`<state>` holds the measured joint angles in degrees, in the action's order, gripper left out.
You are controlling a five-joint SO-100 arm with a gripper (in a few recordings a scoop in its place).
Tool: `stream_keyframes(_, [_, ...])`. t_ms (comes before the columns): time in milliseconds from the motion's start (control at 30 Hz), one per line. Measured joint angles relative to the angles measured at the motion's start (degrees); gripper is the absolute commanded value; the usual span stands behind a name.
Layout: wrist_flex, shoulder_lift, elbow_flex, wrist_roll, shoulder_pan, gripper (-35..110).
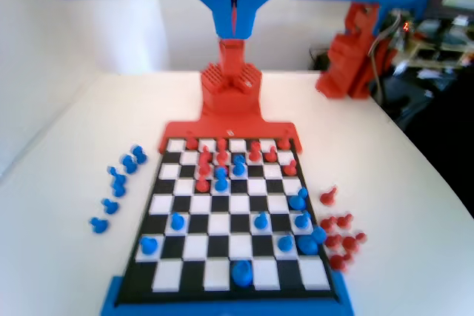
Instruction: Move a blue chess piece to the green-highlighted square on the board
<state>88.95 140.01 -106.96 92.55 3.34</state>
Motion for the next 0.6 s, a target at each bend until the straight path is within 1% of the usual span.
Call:
stream_keyframes(333, [2.5, -24.3, 5.7, 11.3, 12.0, 1])
stream_keyframes(500, [0.8, -31.2, 6.1, 16.8, 16.3, 2])
stream_keyframes(600, [-2.8, -35.4, 6.1, 18.7, 18.1, 2])
